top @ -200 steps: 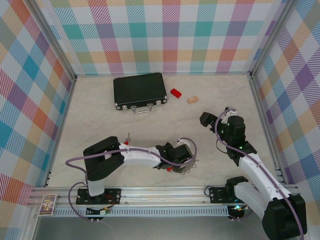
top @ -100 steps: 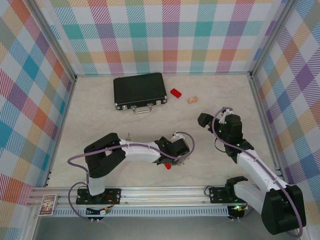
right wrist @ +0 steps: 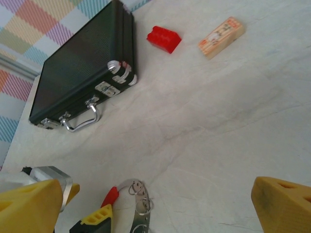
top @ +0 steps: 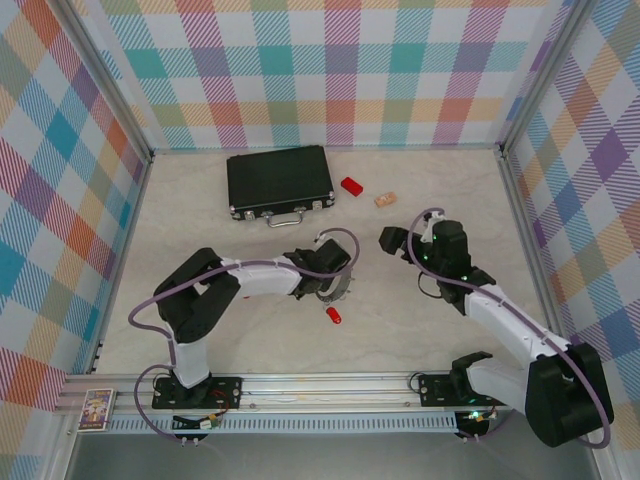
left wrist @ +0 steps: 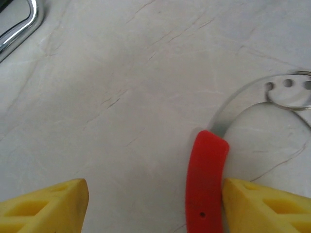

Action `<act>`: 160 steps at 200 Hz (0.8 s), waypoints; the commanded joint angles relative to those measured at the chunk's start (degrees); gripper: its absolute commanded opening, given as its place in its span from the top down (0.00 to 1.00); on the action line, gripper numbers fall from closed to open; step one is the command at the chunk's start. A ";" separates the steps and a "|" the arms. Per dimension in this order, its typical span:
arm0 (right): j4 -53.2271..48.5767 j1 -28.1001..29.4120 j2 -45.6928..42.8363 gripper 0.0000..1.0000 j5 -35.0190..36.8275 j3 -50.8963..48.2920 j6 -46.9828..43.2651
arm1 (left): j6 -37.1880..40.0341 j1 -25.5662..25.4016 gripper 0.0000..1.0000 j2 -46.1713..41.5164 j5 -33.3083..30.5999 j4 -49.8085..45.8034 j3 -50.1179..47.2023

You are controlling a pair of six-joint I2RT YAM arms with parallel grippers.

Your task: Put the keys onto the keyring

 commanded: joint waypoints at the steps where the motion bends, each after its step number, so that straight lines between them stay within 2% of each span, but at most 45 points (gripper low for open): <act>1: -2.69 2.15 1.78 0.01 3.04 4.76 -1.31 | -1.00 0.22 0.28 -6.90 4.38 -1.80 -1.87; 32: -0.19 2.25 4.61 0.01 0.59 5.05 -1.05 | -5.78 -1.03 0.31 -13.69 10.69 -1.35 -4.83; 60: -0.46 2.20 4.04 0.01 2.01 3.37 -0.56 | -8.44 -5.75 0.35 -15.12 9.34 -2.64 -5.14; 83: -1.47 2.25 1.43 0.01 5.26 1.84 -0.60 | -10.94 -9.45 0.45 -12.41 8.88 -5.79 -2.89; 115: -4.06 2.15 -2.67 0.01 9.39 1.03 -0.62 | -12.67 -14.72 0.50 -6.67 5.66 -9.34 2.25; 160: -4.82 2.16 -6.24 0.01 10.80 0.14 -0.43 | -14.30 -16.94 0.58 -0.51 2.82 -13.00 6.53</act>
